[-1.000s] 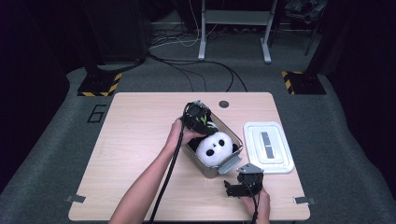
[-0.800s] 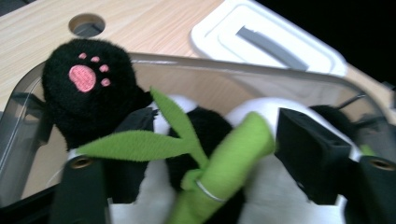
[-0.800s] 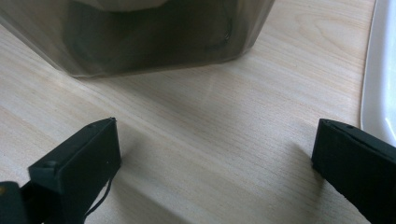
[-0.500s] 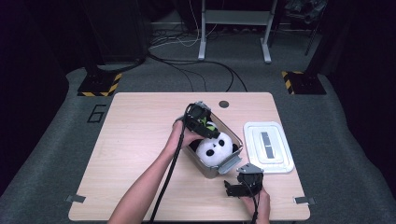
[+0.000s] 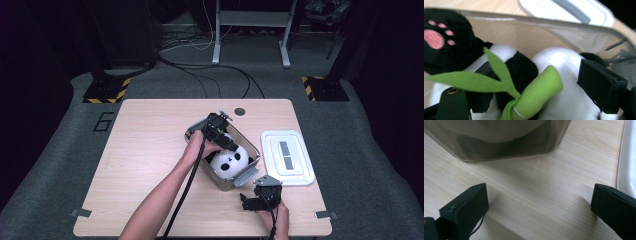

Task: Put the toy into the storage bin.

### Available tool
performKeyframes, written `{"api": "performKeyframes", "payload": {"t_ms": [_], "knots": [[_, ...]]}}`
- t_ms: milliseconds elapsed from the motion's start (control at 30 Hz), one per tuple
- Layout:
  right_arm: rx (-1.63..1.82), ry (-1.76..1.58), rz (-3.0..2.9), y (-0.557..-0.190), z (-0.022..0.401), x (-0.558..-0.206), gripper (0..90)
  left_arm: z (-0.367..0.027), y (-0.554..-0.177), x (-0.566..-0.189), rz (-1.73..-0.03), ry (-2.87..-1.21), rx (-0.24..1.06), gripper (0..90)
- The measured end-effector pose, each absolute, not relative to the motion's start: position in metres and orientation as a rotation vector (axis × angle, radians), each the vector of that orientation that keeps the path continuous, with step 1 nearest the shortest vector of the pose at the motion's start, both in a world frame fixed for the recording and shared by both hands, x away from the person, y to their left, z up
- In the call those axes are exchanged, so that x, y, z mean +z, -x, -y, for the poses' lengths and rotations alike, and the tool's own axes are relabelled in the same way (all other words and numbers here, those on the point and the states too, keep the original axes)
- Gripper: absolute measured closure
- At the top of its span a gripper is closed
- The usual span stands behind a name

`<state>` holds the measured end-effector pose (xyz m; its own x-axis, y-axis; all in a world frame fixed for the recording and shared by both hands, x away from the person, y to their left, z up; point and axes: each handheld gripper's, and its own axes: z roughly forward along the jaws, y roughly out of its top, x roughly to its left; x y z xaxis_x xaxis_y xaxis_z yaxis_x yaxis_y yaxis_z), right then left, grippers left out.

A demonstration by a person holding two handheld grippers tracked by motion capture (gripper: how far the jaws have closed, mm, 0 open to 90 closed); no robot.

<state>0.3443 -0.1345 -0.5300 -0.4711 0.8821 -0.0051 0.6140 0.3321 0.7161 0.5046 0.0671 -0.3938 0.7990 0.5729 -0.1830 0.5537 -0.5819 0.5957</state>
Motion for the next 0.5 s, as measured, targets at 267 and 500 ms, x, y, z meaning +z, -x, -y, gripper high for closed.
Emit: {"api": "performKeyframes", "payload": {"t_ms": [267,500], "knots": [[0.931,-1.33,-2.201,-0.344,0.134,-0.53,0.4,-0.1,-0.507,-0.384,-0.907,-2.221,0.118,31.5],[0.931,-1.333,-2.201,-0.344,0.134,-0.53,0.4,-0.092,-0.514,-0.4,-0.932,-2.279,0.015,52.4]]}}
